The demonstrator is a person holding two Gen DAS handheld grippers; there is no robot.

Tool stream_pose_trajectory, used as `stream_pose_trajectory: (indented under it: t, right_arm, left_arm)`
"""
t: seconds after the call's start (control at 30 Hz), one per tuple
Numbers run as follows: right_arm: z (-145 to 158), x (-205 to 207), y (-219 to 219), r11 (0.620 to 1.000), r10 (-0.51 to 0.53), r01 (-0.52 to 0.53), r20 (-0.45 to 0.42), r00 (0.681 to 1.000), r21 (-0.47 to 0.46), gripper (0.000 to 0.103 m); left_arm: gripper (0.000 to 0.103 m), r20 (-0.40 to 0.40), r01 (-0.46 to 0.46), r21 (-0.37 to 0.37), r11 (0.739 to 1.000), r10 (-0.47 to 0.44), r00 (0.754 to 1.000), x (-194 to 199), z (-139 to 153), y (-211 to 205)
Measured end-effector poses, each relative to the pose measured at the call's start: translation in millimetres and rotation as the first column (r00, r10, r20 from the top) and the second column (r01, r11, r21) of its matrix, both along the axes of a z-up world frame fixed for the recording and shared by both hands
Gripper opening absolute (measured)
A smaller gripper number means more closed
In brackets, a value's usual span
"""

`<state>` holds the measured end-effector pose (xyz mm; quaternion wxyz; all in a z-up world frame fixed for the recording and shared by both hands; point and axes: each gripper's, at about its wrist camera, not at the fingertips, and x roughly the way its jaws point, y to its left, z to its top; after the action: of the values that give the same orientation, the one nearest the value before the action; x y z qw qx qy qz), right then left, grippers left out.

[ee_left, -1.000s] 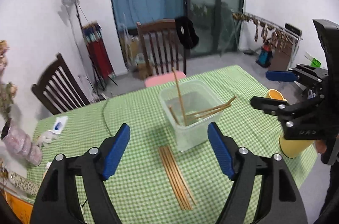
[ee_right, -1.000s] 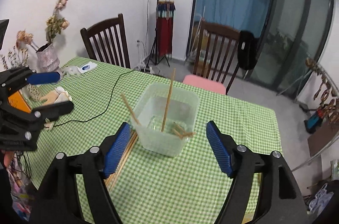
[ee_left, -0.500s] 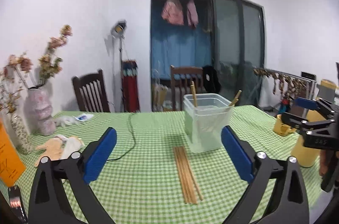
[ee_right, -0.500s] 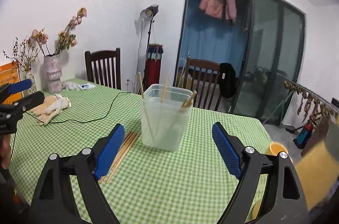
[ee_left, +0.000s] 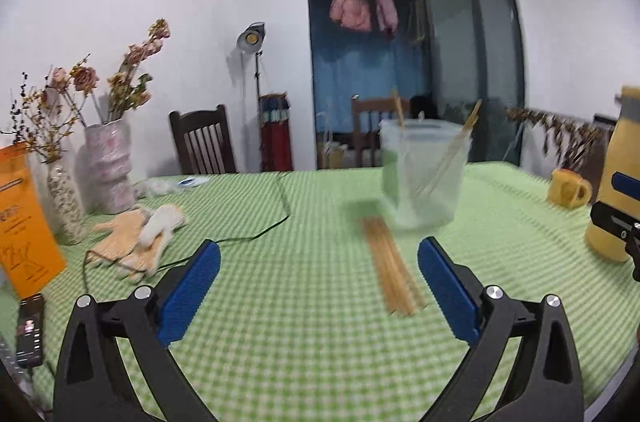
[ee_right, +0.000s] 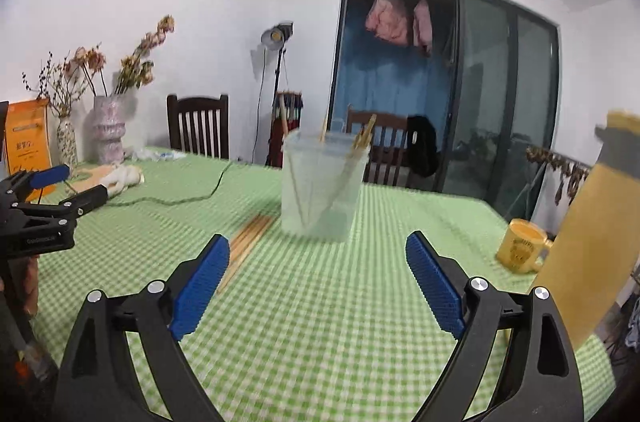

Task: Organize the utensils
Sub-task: 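Withdraw both open grippers from the container toward the chopstick bundle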

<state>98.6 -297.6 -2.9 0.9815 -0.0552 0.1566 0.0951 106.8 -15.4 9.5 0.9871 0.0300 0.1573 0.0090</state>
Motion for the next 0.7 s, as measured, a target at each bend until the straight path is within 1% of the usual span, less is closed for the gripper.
stream_pose_trajectory:
  t: [0.03,0.1,0.17,0.27,0.3,0.33,0.37,0.47,0.53,0.57,0.6,0.63,0.7]
  right_arm:
    - [-5.5,6.7,0.2,1.000,0.007,-0.007,-0.038,0.999,0.013,0.086]
    - [-13.1,13.6,1.7,0.999,0.021,-0.019,-0.082,0.996,0.029,0.086]
    - [-16.9,21.7,6.7,0.999,0.030,-0.027,-0.113,0.993,0.027,0.086]
    - [-15.5,31.7,16.5,1.000,0.024,-0.025,-0.127,0.992,-0.005,0.086]
    - [-14.3,34.8,19.6,1.000,0.022,-0.023,-0.128,0.992,-0.009,0.086]
    - [-14.4,37.8,22.1,1.000,0.022,-0.023,-0.133,0.991,-0.009,0.086]
    - [-15.1,40.6,24.7,1.000,0.021,-0.023,-0.137,0.990,-0.012,0.086]
    - [-20.1,48.4,32.6,0.999,0.028,-0.034,-0.156,0.987,-0.038,0.086]
    - [-24.4,55.3,37.2,0.997,0.037,-0.048,-0.180,0.983,-0.059,0.086]
    - [-26.5,63.0,41.7,0.996,0.043,-0.059,-0.211,0.977,-0.072,0.086]
    - [-28.2,69.6,45.0,0.995,0.050,-0.069,-0.234,0.971,-0.074,0.081]
    - [-29.7,74.8,46.7,0.994,0.058,-0.079,-0.253,0.966,-0.070,0.078]
    - [-36.0,92.7,53.5,0.994,0.089,-0.104,-0.318,0.944,-0.030,0.067]
  left_arm:
    - [0.096,-0.007,-0.023,0.007,1.000,0.023,1.000,0.4,-3.4,2.2]
    - [0.096,-0.027,-0.048,0.009,0.999,0.048,0.998,4.9,-7.2,9.1]
    - [0.096,-0.053,-0.059,-0.009,0.998,0.059,0.997,11.2,-9.8,17.7]
    - [0.096,-0.085,-0.060,-0.056,0.997,0.055,0.995,21.2,-13.0,29.5]
    - [0.096,-0.108,-0.056,-0.071,0.996,0.049,0.993,26.3,-14.7,31.9]
    - [0.096,-0.149,-0.052,-0.085,0.995,0.039,0.988,34.7,-18.4,35.0]
    - [0.096,-0.177,-0.056,-0.088,0.995,0.040,0.983,41.9,-20.7,37.2]
    - [0.096,-0.283,-0.053,-0.107,0.993,0.021,0.959,69.0,-30.2,42.2]
    - [0.096,-0.360,-0.038,-0.151,0.988,-0.019,0.933,90.5,-35.6,45.2]
    - [0.096,-0.382,-0.025,-0.170,0.985,-0.042,0.923,98.2,-37.4,44.4]
    - [0.096,-0.402,-0.003,-0.193,0.981,-0.076,0.912,107.8,-40.1,43.5]
    - [0.096,-0.414,0.005,-0.205,0.979,-0.091,0.906,113.4,-42.6,42.1]
    - [0.095,-0.435,0.011,-0.207,0.978,-0.103,0.894,126.5,-49.7,37.4]
